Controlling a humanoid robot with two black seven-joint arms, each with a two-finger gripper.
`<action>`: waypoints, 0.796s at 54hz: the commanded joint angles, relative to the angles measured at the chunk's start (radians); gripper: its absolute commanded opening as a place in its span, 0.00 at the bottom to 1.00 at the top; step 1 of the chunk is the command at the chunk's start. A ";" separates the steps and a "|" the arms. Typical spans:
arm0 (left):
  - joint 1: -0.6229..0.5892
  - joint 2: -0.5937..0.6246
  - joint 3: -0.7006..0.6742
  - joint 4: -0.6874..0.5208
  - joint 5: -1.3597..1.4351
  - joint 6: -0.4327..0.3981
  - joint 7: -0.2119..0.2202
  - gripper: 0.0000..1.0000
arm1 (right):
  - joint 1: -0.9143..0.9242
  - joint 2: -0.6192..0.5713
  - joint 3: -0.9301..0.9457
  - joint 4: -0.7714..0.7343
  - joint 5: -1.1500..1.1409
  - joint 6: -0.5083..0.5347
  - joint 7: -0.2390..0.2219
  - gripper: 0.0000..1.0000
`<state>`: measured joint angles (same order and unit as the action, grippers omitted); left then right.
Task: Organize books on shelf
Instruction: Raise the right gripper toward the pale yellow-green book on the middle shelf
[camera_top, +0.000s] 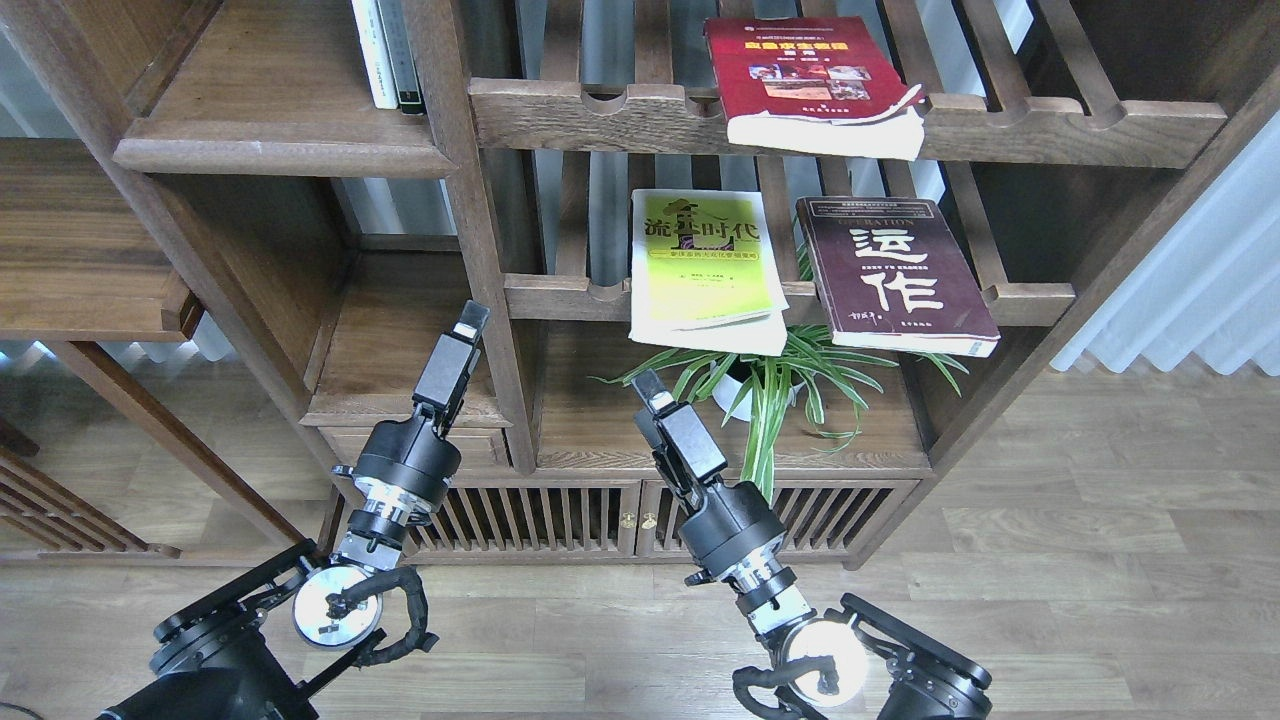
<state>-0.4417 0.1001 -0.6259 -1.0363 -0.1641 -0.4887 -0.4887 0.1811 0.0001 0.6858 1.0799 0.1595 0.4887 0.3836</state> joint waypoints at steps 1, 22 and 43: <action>0.000 0.000 0.002 -0.001 0.006 0.000 0.000 0.99 | 0.003 0.000 0.000 -0.005 0.000 0.000 0.000 0.99; 0.008 0.029 -0.005 -0.008 0.008 0.000 0.000 1.00 | 0.017 0.000 0.054 -0.043 0.006 0.000 0.003 0.99; 0.011 0.044 -0.011 -0.002 0.009 0.000 0.000 1.00 | 0.077 0.000 0.055 -0.089 0.121 -0.128 0.003 0.99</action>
<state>-0.4318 0.1434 -0.6361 -1.0392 -0.1551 -0.4886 -0.4886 0.2326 0.0000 0.7408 0.9987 0.2468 0.4030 0.3865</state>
